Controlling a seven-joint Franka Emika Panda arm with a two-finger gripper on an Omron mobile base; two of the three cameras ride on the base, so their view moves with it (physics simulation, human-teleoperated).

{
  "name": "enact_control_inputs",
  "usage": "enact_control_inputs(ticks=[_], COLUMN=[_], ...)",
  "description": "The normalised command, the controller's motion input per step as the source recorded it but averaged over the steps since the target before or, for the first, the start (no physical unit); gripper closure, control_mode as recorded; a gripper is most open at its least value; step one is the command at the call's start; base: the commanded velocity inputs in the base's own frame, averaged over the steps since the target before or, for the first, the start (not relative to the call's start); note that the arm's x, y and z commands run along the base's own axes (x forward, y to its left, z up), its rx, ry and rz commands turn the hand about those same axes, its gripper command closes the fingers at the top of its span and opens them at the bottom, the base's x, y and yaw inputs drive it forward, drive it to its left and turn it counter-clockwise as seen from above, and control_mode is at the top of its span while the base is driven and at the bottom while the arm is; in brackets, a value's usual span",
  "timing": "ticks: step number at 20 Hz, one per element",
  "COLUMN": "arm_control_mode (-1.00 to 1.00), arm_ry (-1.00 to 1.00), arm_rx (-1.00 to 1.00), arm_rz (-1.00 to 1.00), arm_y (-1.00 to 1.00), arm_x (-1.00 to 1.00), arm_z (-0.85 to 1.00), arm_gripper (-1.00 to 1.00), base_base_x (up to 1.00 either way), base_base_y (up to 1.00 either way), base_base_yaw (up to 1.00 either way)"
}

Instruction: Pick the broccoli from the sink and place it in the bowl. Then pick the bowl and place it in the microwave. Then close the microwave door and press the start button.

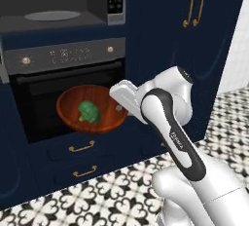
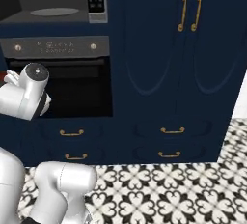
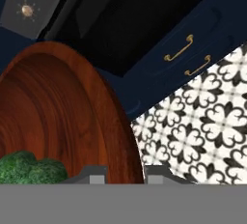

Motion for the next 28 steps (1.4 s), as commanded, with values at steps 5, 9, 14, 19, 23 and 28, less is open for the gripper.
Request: enact_control_inputs(ticks=[5,9,14,19,23,28], arm_control_mode=[1.00,1.00,1.00,1.00,1.00,1.00], arm_ry=[0.00,0.00,0.00,0.00,0.00,0.00], arm_rx=[0.00,0.00,0.00,0.00,0.00,0.00], arm_rz=[0.00,0.00,0.00,0.00,0.00,0.00], arm_y=[0.00,0.00,0.00,0.00,0.00,0.00], arm_x=[0.00,0.00,0.00,0.00,0.00,0.00], arm_z=[0.00,0.00,0.00,0.00,0.00,0.00], arm_gripper=[1.00,1.00,1.00,1.00,1.00,1.00], base_base_x=[1.00,1.00,0.99,0.29,0.14,0.00], base_base_y=[0.00,0.08,0.14,0.19,0.16,0.04], base_base_yaw=[0.15,0.12,0.21,0.15,0.15,0.01])
